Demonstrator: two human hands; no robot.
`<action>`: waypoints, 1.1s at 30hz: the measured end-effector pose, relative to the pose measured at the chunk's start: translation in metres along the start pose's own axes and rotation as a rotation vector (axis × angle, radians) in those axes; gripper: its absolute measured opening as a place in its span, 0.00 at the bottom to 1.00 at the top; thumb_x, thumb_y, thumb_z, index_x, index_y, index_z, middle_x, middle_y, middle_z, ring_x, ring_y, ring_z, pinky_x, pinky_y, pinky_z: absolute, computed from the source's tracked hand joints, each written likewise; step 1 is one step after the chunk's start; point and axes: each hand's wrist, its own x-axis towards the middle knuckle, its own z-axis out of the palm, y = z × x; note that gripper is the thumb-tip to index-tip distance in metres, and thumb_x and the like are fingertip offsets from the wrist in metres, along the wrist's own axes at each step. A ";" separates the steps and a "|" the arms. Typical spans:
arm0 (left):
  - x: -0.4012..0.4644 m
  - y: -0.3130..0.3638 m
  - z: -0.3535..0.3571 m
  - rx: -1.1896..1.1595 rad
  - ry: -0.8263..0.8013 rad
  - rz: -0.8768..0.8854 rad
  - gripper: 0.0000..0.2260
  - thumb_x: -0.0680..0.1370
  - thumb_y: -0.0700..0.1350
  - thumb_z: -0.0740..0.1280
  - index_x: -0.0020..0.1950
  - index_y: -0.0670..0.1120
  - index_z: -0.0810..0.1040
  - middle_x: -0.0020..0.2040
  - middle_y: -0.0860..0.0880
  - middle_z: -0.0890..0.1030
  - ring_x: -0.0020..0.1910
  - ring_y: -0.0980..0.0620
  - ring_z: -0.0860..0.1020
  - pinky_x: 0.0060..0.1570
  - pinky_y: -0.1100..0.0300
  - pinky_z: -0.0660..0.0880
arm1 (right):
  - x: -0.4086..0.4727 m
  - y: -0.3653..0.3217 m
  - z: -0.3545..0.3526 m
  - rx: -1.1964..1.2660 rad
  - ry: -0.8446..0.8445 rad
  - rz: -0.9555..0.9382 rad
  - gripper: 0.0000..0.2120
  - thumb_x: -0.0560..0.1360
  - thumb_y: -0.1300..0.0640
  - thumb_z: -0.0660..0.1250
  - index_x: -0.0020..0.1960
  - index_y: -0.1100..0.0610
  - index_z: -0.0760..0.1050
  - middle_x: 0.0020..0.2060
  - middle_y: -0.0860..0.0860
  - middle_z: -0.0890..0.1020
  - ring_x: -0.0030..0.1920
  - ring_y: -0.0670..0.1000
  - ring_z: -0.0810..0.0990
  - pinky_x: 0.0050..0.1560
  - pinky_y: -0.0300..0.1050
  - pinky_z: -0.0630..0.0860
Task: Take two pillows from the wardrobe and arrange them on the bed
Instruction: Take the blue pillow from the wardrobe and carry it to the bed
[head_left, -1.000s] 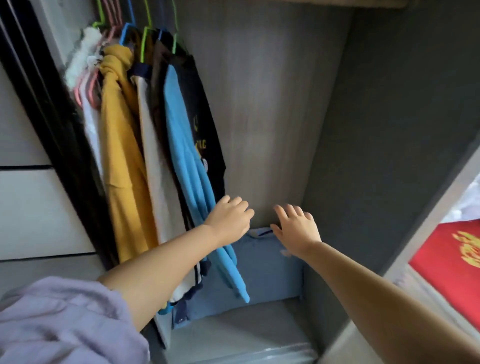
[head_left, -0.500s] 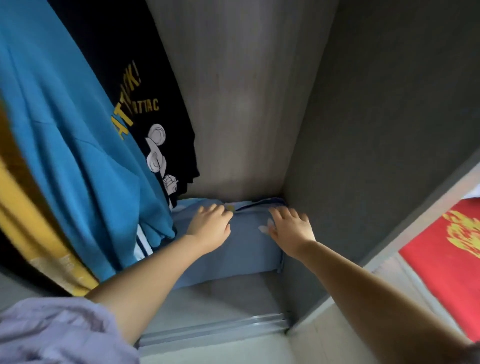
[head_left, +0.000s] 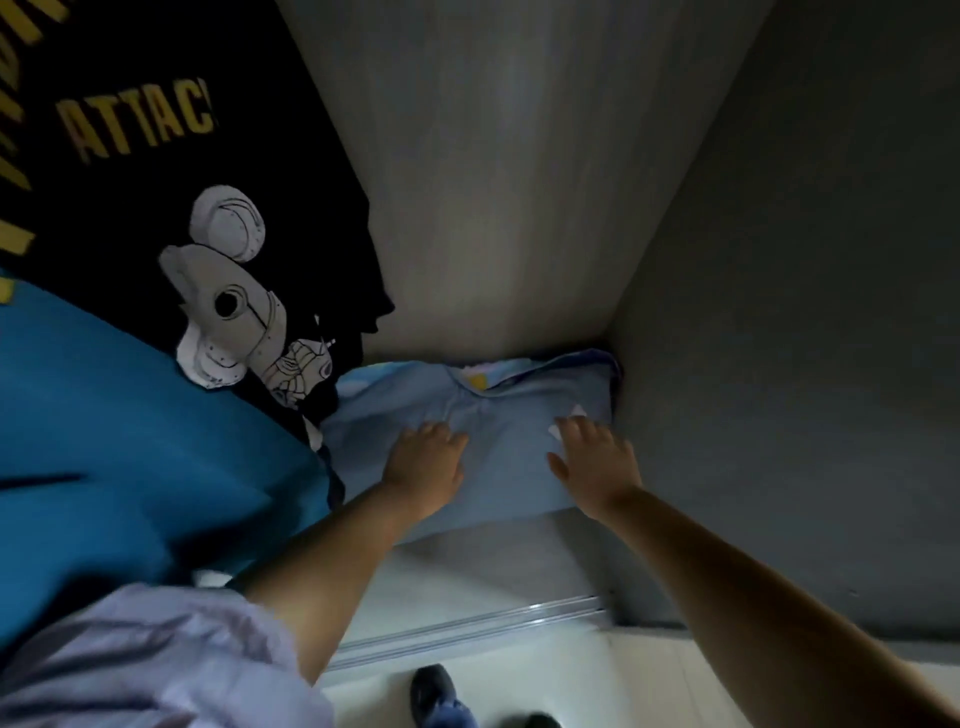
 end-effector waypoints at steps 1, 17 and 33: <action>0.010 -0.004 0.010 -0.001 -0.005 -0.001 0.16 0.79 0.47 0.56 0.66 0.46 0.69 0.60 0.43 0.75 0.60 0.42 0.72 0.57 0.50 0.69 | 0.015 0.000 0.009 -0.005 -0.013 -0.011 0.26 0.80 0.44 0.54 0.74 0.52 0.56 0.73 0.53 0.64 0.72 0.55 0.63 0.69 0.56 0.65; 0.187 -0.094 0.222 0.017 -0.066 -0.216 0.33 0.73 0.53 0.69 0.73 0.41 0.62 0.68 0.40 0.69 0.67 0.43 0.70 0.64 0.49 0.67 | 0.278 0.006 0.197 -0.193 -0.074 -0.225 0.35 0.76 0.43 0.60 0.75 0.60 0.53 0.73 0.57 0.63 0.73 0.55 0.61 0.73 0.54 0.54; 0.182 -0.104 0.255 0.000 -0.398 -0.283 0.45 0.66 0.62 0.72 0.76 0.50 0.55 0.68 0.45 0.74 0.65 0.44 0.74 0.64 0.48 0.69 | 0.261 0.021 0.235 -0.267 -0.180 -0.315 0.33 0.69 0.37 0.68 0.65 0.57 0.66 0.59 0.56 0.75 0.60 0.58 0.74 0.61 0.52 0.69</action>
